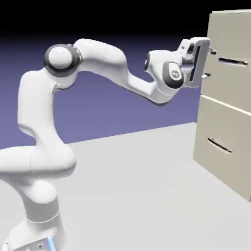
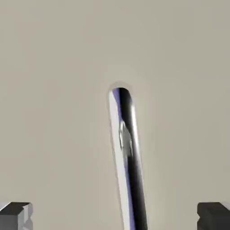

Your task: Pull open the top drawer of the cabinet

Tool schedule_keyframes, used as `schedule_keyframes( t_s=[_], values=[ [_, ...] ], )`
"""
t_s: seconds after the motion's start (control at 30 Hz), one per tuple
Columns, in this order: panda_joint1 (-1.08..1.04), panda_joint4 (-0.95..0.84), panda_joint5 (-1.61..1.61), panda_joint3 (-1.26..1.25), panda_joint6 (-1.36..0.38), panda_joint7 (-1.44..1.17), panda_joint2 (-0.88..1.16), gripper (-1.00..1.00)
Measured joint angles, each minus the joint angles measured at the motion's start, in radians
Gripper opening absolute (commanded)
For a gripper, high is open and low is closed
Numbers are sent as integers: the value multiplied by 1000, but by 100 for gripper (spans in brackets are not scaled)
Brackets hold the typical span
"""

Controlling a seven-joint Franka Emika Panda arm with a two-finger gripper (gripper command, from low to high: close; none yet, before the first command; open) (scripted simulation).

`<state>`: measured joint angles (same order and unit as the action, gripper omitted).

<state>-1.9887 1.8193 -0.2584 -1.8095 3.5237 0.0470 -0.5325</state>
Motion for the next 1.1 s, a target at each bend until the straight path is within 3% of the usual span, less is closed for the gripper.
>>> schedule_keyframes(
  t_s=[0.33, 0.57, 0.6, 0.67, 1.1],
  values=[
    [-309, -153, -40, -279, 75, -107, 6, 0],
    [-552, -406, -106, -486, -12, -38, -89, 0],
    [-567, -423, -110, -499, -18, -33, -95, -100],
    [-567, -423, -110, -499, -18, -33, -95, -100],
    [-115, 19, 30, -139, 119, -214, 84, -100]
  ],
)
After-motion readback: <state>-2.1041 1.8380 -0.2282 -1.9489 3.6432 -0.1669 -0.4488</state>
